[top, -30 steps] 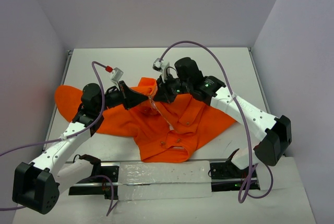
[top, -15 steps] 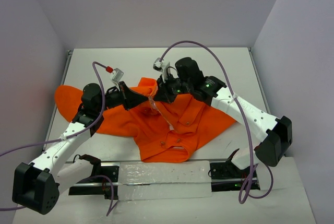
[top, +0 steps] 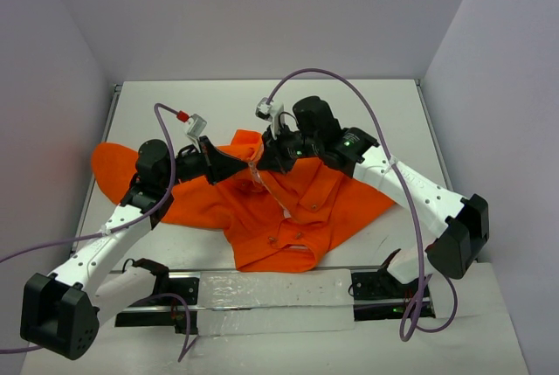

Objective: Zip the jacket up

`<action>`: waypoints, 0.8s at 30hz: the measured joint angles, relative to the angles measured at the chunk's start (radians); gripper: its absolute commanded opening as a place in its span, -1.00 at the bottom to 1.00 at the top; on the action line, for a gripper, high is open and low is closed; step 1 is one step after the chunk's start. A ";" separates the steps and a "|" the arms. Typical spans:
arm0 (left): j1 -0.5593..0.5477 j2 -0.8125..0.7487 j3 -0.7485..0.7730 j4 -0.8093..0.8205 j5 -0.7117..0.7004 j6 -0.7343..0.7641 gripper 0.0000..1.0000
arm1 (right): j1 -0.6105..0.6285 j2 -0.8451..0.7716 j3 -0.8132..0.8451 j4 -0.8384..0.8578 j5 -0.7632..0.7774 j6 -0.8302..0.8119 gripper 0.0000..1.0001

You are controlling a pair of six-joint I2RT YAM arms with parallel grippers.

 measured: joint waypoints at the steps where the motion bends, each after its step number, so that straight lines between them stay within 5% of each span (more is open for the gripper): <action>1: 0.000 0.000 0.000 0.000 0.000 0.000 -1.00 | 0.001 0.000 0.000 -0.001 0.000 -0.001 -1.00; 24: -0.005 -0.001 0.008 -0.001 0.008 0.001 -1.00 | 0.004 0.000 0.017 -0.024 -0.005 -0.004 -1.00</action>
